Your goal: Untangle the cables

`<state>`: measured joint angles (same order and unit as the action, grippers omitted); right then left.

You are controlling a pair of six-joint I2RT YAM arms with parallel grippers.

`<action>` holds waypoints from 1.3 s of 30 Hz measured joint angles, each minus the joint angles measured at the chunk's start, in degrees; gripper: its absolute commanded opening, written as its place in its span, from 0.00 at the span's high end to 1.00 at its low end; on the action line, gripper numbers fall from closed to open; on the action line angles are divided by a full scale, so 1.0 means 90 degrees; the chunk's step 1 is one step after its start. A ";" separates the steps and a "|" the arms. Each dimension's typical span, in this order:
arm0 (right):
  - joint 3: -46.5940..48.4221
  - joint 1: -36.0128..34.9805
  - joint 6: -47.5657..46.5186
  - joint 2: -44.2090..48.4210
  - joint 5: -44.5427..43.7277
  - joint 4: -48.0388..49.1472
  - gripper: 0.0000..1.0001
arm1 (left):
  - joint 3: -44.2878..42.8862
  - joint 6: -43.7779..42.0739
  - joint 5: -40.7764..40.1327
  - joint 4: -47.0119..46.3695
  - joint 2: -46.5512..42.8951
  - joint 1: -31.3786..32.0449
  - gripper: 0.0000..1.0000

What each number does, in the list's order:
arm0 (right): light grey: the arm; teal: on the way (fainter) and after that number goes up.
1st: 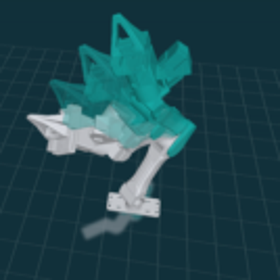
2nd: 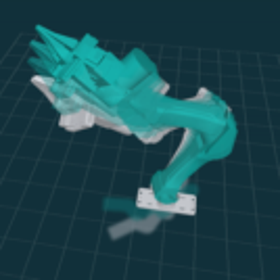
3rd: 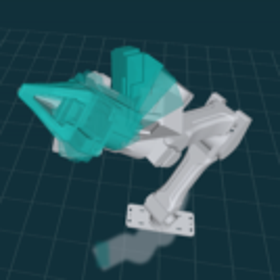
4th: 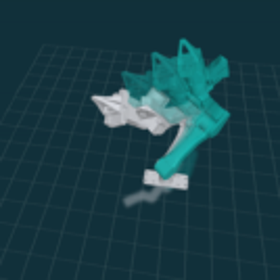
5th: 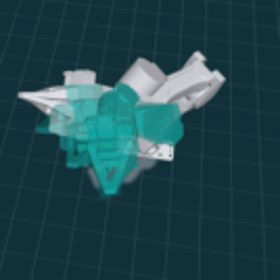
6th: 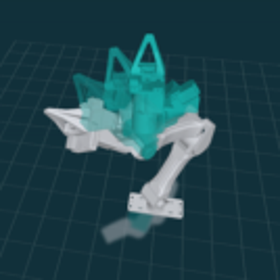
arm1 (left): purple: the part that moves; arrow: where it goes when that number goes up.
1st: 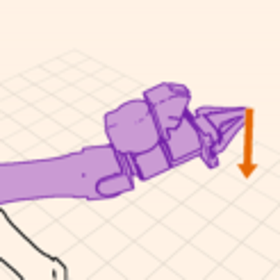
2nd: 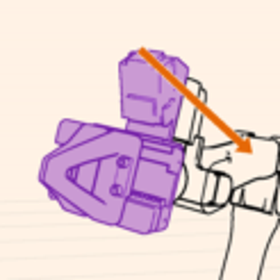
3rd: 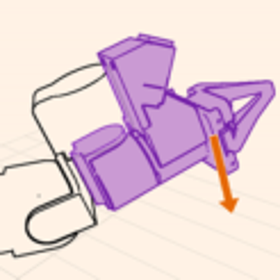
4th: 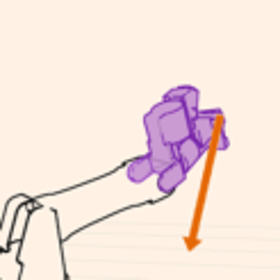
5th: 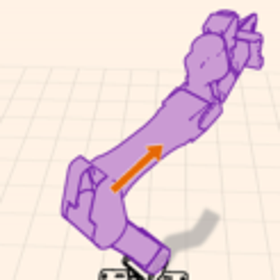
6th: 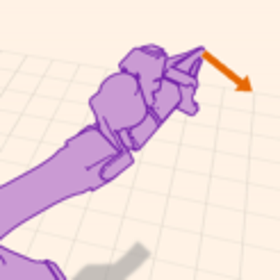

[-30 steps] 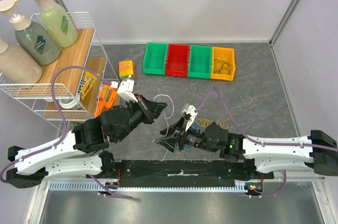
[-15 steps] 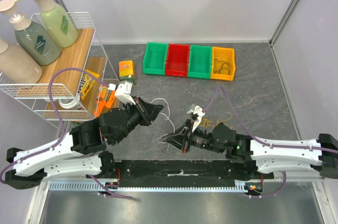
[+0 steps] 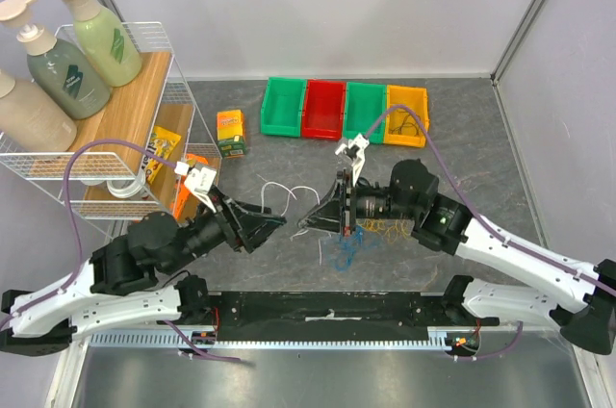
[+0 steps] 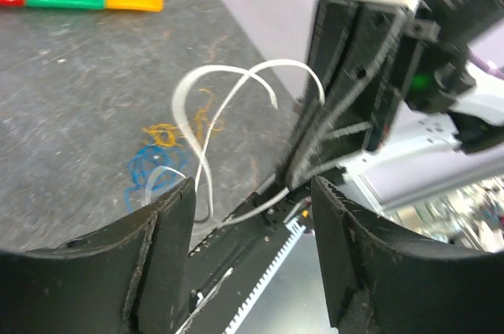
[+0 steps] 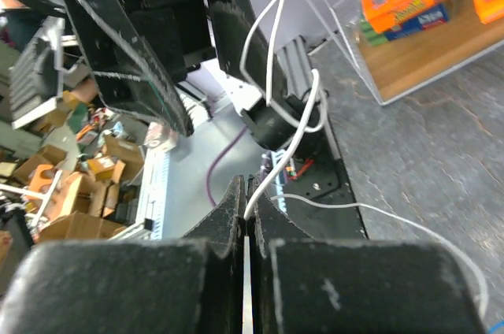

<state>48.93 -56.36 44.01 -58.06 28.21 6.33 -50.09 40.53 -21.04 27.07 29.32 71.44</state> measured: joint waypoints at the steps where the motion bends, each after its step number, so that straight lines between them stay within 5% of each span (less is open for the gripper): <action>1: 0.0206 0.0112 0.0029 -0.0090 0.0267 -0.0097 1.00 | -0.0002 -0.0078 0.0158 -0.0061 -0.0090 0.0000 0.36; 7: 0.0753 0.0702 0.0459 -0.0534 0.1141 -0.0284 1.00 | -0.0022 -0.0561 0.1367 -0.0549 -0.0165 0.0000 0.23; 15: 0.0758 0.0818 0.1161 -0.0636 0.1494 -0.0272 1.00 | -0.0202 -0.0872 0.1727 -0.0828 0.0872 0.0000 0.32; 20: 0.0746 0.0823 0.1496 -0.0573 0.1511 -0.0163 1.00 | -0.0204 -0.1010 0.1688 -0.0818 0.1222 0.0000 0.51; 25: 0.0692 0.0828 0.1817 -0.0381 0.1511 0.0192 0.99 | -0.0204 -0.1134 0.1700 -0.0835 0.1234 0.0000 0.92; 26: 0.0665 0.0828 0.1872 -0.0362 0.1508 0.0277 0.91 | -0.0204 -0.1166 0.1707 -0.0838 0.1239 0.0000 0.98; 32: 0.0661 0.0840 0.1360 -0.0359 0.1214 -0.0216 0.39 | -0.0202 -0.1122 0.1581 -0.0831 0.1185 0.0000 0.98; 39: 0.0478 0.0828 -0.0403 0.0165 0.0170 -0.2062 0.20 | 0.0136 -0.0032 0.1107 -0.0673 0.0760 0.0000 0.98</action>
<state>53.23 -48.90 40.38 -56.58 29.74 -12.23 -48.86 40.25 -11.07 21.02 36.16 71.44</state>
